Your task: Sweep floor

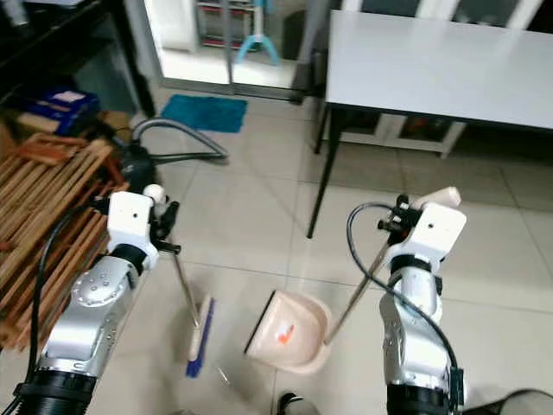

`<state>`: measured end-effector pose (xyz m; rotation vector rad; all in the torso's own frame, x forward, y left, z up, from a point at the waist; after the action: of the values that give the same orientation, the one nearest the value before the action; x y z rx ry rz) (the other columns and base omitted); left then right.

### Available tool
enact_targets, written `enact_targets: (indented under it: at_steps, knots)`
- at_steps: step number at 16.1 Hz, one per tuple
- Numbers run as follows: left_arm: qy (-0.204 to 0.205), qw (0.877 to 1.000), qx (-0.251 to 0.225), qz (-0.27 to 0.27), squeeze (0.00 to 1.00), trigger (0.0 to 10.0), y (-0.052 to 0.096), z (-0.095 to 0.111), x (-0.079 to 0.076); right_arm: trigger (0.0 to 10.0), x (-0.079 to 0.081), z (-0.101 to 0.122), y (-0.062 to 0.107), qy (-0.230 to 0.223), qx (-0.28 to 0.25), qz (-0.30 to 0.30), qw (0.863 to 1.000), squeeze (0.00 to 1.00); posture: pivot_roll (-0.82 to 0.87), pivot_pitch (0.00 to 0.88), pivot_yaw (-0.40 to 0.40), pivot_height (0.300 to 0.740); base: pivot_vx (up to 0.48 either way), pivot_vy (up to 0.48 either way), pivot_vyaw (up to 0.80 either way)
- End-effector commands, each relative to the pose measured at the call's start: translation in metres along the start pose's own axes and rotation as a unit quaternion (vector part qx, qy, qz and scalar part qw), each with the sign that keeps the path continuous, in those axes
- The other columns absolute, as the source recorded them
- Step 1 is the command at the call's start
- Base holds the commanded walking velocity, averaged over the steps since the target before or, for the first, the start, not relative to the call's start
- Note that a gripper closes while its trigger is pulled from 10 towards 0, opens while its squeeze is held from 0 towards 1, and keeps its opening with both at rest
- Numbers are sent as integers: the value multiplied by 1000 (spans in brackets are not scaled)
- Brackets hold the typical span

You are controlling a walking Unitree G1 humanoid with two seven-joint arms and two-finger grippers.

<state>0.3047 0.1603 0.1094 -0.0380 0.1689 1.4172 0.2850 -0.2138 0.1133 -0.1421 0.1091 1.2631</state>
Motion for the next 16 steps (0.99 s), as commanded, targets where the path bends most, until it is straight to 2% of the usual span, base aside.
enact_targets:
  at_steps: [1,2,3,5,7,9,10,12,13,16]
  knots:
    - [2,1000,-24,-11,0,10000,-2,12,-1,10000,1,10,-1,4,-25,4,1000,0,20,0,27,740,0,0,-800]
    - [13,998,-30,-46,0,10000,-2,16,-8,10000,1,16,-1,16,-39,6,999,0,14,2,39,740,0,0,-800]
    - [15,998,-38,-53,0,10000,1,16,-9,10000,1,16,0,23,-40,9,999,0,14,2,39,740,0,0,-800]
    - [9,999,-26,-47,0,10000,3,9,-7,10000,-1,11,3,27,-29,4,999,0,1,0,49,740,0,0,-800]
    - [-16,1000,-9,-14,0,10000,-2,4,0,10000,-3,10,2,27,-27,0,999,0,-4,0,46,740,0,0,-800]
    - [-31,999,-21,-5,0,10000,-7,8,0,10000,-8,2,0,37,1,-17,999,0,4,0,43,740,0,0,-800]
    - [-30,999,-19,-15,0,10000,-9,12,-2,10000,-6,-3,-3,49,10,-11,999,0,13,0,68,740,0,0,-800]
    - [-55,998,-27,-27,0,10000,-14,21,-4,10000,-4,3,-10,62,-5,-14,998,0,13,3,112,740,0,0,-800]
    - [-53,998,-35,-30,0,10000,-17,28,-5,10000,-6,7,-11,58,-11,-19,998,0,17,2,117,740,0,0,-800]
    - [-59,998,-36,-5,0,10000,-22,31,-1,10000,-2,6,-1,53,-14,0,999,0,10,0,142,740,0,0,-800]
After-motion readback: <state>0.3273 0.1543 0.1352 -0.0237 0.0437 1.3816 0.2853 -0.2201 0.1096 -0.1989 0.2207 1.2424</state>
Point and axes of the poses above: a point about 5 cm out from each wrist's last joint towards the gripper, its own y axis pointing back from the gripper into the wrist, its own z axis along the axis of the wrist's last joint, x = y × z, the point moved 1 cm from there along -y, pointing out of the wrist towards the gripper, and after that the axes turned 15 degrees about y, right-handed, at the moved point
